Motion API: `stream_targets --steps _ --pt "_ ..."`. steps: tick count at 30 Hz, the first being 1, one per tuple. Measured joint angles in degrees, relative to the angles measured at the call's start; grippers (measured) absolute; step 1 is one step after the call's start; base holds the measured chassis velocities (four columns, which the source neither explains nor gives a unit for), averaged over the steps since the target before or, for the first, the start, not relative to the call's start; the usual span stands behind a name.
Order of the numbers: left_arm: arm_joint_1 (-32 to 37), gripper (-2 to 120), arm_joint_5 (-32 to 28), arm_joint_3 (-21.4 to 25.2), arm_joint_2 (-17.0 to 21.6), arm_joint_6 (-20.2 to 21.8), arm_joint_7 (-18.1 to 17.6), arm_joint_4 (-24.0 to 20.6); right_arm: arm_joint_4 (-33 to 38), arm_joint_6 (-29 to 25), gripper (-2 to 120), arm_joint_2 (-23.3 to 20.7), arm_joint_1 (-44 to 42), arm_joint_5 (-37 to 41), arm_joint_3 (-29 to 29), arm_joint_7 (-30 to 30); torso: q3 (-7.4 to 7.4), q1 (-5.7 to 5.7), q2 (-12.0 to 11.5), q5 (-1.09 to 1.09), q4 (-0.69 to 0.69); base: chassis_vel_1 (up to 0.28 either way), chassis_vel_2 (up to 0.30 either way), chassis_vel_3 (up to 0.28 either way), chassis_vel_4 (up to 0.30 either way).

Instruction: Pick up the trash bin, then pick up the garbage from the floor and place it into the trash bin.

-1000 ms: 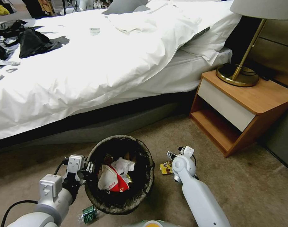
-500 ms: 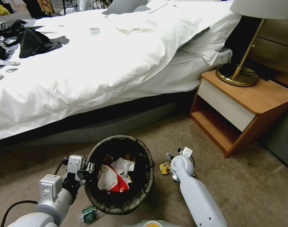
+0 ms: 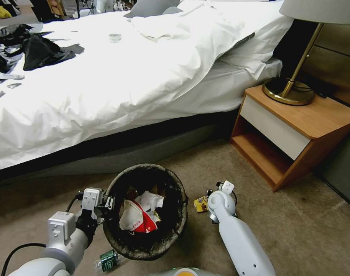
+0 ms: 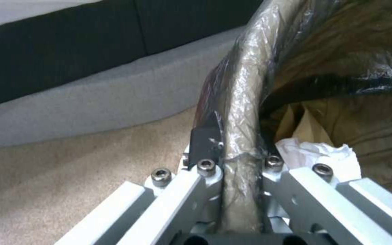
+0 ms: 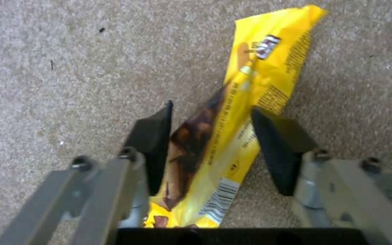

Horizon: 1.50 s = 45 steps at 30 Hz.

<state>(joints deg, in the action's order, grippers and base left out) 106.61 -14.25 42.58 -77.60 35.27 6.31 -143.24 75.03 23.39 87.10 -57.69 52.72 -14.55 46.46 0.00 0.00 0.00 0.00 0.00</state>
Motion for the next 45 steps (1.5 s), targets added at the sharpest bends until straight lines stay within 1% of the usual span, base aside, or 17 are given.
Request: stream_targets --steps 1,3,4,7,9,10,11,26,29,32,33,36,38,39,40,43,45 --pt "-0.1 1 0.0 0.0 0.0 0.0 0.0 0.0 -0.2 0.0 35 0.0 0.0 -0.1 0.0 -0.2 0.00 0.00 0.0 0.00 0.00 0.000 0.000 0.000 0.000" --pt "-0.1 1 0.0 0.0 0.0 0.0 0.0 0.0 -0.4 -0.1 34 0.0 0.1 -0.1 0.0 -0.2 0.00 0.00 0.0 0.00 0.00 0.000 0.000 0.000 0.000" --pt "-0.1 1 0.0 0.0 0.1 0.0 0.0 0.0 -0.7 -0.1 25 0.0 0.2 -0.2 0.0 -0.5 0.00 0.00 0.0 0.00 0.00 0.000 0.000 0.000 0.000" --pt "-0.1 1 0.0 0.0 0.3 0.0 0.0 0.0 -1.0 -0.2 17 0.0 0.3 -0.3 0.0 -0.8 0.00 0.00 0.0 0.00 0.00 0.000 0.000 0.000 0.000" --pt "0.0 1 0.0 0.0 0.4 0.0 0.1 0.0 -1.4 -0.3 7 0.1 0.3 -0.4 0.0 -1.0 0.00 0.00 0.0 0.00 0.00 0.000 0.000 0.000 0.000" --pt "0.0 1 0.0 0.0 0.4 0.0 0.1 0.0 -1.4 -0.3 7 0.1 0.3 -0.4 0.0 -1.0 0.00 0.00 0.0 0.00 0.00 0.000 0.000 0.000 0.000" --pt "0.0 1 0.0 0.0 0.5 0.0 0.1 0.0 -1.5 -0.4 1 0.1 0.4 -0.6 0.0 -1.2 0.00 0.00 0.0 0.00 0.00 0.000 0.000 0.000 0.000" --pt "-0.1 1 0.0 -0.1 0.5 -0.1 0.1 0.0 -1.5 -1.4 0 -0.5 0.5 -2.0 -0.3 -2.3 0.00 0.00 0.0 0.00 0.00 0.000 0.000 0.000 0.000" --pt "-0.1 1 0.0 -0.1 0.4 -0.2 0.1 0.0 1.0 -2.2 0 -1.4 -0.3 -4.3 -0.5 -3.4 0.00 0.00 0.0 0.01 0.00 0.000 0.000 0.000 0.000" --pt "-0.1 1 0.0 -0.1 0.4 -0.2 0.1 0.0 7.6 -2.7 0 -3.9 -2.6 -7.0 -0.6 -5.7 0.00 0.00 0.0 0.01 -0.01 0.000 0.000 0.000 0.000" --pt "-0.1 1 0.0 -0.1 0.4 -0.2 0.1 0.0 7.6 -2.7 0 -3.9 -2.6 -7.0 -0.6 -5.7 0.00 0.00 0.0 0.01 -0.01 0.000 0.000 0.000 0.000" --pt "-0.1 1 0.0 -0.2 0.5 -0.2 0.1 0.0 15.6 -3.3 0 -6.8 -4.9 -11.8 -0.7 -9.3 0.00 0.00 0.0 0.01 0.00 0.000 0.000 0.000 0.000" --pt "-0.1 1 0.0 -0.2 0.5 -0.2 0.1 0.0 17.5 -3.4 0 -7.5 -5.3 -12.8 -0.7 -10.4 0.00 0.00 0.0 0.02 -0.01 0.000 0.000 0.000 0.000" --pt "-0.1 1 0.0 -0.2 0.5 -0.2 0.1 0.0 21.8 -3.3 0 -8.9 -5.9 -13.4 -0.7 -12.4 0.00 0.00 0.0 0.00 -0.01 0.000 0.000 0.000 0.000" --pt "-0.1 1 0.0 -0.2 0.5 -0.2 0.1 0.0 21.8 -3.3 0 -8.9 -5.9 -13.4 -0.7 -12.4 0.00 0.00 0.0 0.00 -0.01 0.000 0.000 0.000 0.000" --pt "-0.1 1 0.0 -0.3 0.5 -0.2 0.1 0.0 30.4 -1.4 0 -11.5 -7.0 -12.0 -0.7 -14.9 0.00 0.00 0.0 0.00 0.00 0.000 0.000 0.000 0.000" --pt "-0.1 1 0.0 -0.3 0.5 -0.2 0.1 0.0 33.1 -0.8 0 -12.4 -7.3 -11.4 -0.6 -15.5 0.00 0.00 0.0 -0.01 0.00 0.000 0.000 0.000 0.000"
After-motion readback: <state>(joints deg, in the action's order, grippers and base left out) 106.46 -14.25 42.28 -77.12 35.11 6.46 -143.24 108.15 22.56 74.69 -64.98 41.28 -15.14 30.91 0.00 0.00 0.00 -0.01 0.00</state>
